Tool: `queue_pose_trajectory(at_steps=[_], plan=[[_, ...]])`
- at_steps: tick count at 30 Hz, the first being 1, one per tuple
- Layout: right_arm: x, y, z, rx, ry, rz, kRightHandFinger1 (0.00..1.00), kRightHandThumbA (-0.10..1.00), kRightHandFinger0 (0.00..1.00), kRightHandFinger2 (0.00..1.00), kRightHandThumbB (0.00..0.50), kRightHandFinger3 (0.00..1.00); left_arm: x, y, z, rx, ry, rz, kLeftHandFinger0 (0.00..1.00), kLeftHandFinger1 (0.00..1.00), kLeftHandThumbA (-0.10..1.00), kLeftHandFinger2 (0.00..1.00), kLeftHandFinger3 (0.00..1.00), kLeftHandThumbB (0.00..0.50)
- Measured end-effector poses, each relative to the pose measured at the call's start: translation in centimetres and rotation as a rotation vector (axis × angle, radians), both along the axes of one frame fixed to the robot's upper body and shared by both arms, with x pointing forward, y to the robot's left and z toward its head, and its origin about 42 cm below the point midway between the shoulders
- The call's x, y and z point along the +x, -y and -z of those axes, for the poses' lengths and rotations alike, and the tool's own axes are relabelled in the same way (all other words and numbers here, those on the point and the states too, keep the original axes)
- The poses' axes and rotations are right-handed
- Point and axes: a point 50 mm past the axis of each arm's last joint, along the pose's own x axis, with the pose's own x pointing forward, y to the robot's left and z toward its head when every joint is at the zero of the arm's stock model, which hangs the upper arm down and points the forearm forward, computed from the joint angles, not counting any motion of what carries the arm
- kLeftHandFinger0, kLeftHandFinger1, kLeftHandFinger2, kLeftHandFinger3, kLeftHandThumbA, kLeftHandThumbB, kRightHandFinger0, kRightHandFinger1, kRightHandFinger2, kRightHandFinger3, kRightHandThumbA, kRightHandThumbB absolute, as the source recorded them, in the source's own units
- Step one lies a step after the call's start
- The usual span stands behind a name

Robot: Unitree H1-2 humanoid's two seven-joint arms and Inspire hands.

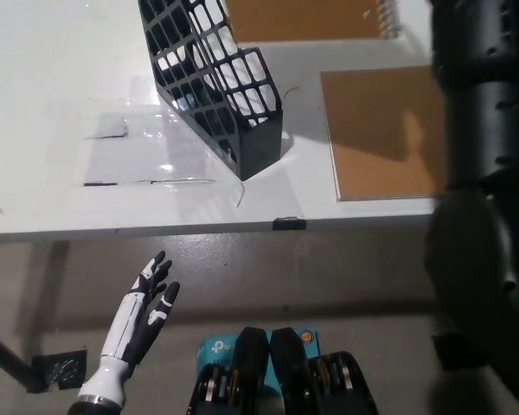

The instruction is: Use the right hand to pick up a book from the book holder on the left side and put it on another book on the right side

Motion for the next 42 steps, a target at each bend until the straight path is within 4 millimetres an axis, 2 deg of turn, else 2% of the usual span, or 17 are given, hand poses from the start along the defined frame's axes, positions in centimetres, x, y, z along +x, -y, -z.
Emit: queue_pose_trajectory(at_steps=[6,11,13,16,17,19,20,22,25,27,29,34,37,42], plan=[[-0.9,5.5,-4.5,0.015,0.082,0.053,0.21,-0.10,0.00,0.67,0.071,1.00,0.0,-0.1,-0.1,0.001,0.009,0.001,0.97,1.00,0.89,1.00,1.00,0.133],[-1.1,9.2,-5.2,0.012,0.093,0.095,0.21,-0.10,0.00,0.69,0.073,1.00,-0.1,-0.1,0.0,0.000,0.009,0.001,0.98,1.00,0.88,1.00,1.00,0.131],[-0.9,9.9,-4.8,0.010,0.082,0.097,0.19,-0.10,0.00,0.67,0.071,1.00,-0.1,-0.1,0.0,-0.001,0.008,0.000,0.98,1.00,0.88,1.00,1.00,0.130],[0.1,11.2,-3.0,0.004,0.023,0.100,0.18,-0.10,0.00,0.63,0.060,1.00,-0.2,-0.1,0.1,-0.002,0.007,0.000,0.97,1.00,0.88,1.00,1.00,0.130],[0.5,11.5,-2.1,0.004,-0.006,0.097,0.18,-0.10,0.00,0.63,0.076,1.00,-0.2,-0.1,0.1,-0.002,0.006,0.000,0.97,1.00,0.88,1.00,1.00,0.124],[1.2,11.6,-0.2,0.002,-0.063,0.087,0.15,-0.10,0.00,0.60,0.071,1.00,-0.2,-0.1,0.1,-0.002,0.007,0.000,0.98,1.00,0.88,1.00,1.00,0.121],[1.6,11.6,0.7,0.001,-0.091,0.082,0.15,-0.10,0.00,0.60,0.066,1.00,-0.2,-0.1,0.1,-0.002,0.008,0.000,0.98,1.00,0.87,1.00,1.00,0.120],[2.3,11.4,2.7,-0.004,-0.148,0.065,0.17,-0.10,0.00,0.64,0.088,1.00,-0.2,-0.1,0.0,-0.004,0.011,0.001,0.98,1.00,0.87,1.00,1.00,0.133],[3.0,10.7,5.6,0.001,-0.226,0.038,0.06,-0.10,0.00,0.65,0.081,1.00,-0.2,-0.1,0.1,-0.007,0.014,0.002,0.99,1.00,0.88,1.00,1.00,0.147],[3.3,10.0,7.0,0.001,-0.262,0.022,0.03,-0.10,0.00,0.65,0.091,1.00,-0.2,-0.1,0.1,-0.009,0.014,0.002,0.99,1.00,0.89,1.00,1.00,0.145],[3.7,9.1,8.6,-0.008,-0.303,0.009,0.05,-0.10,0.00,0.70,0.084,1.00,-0.2,-0.1,0.1,-0.010,0.014,0.002,0.97,1.00,0.91,1.00,1.00,0.155],[4.3,7.1,12.1,-0.022,-0.389,-0.012,0.09,-0.10,0.00,0.70,0.073,1.00,-0.2,-0.1,0.1,-0.010,0.020,0.003,0.97,1.00,0.91,1.00,1.00,0.146],[4.4,6.8,13.3,-0.027,-0.419,-0.011,0.14,-0.10,0.00,0.72,0.056,1.00,-0.2,-0.1,0.0,-0.009,0.024,0.003,0.96,1.00,0.90,1.00,1.00,0.142],[4.5,6.6,14.8,-0.037,-0.443,0.000,0.14,-0.10,0.00,0.71,0.031,1.00,-0.2,-0.2,-0.1,-0.010,0.024,-0.002,0.97,1.00,0.91,1.00,1.00,0.144]])
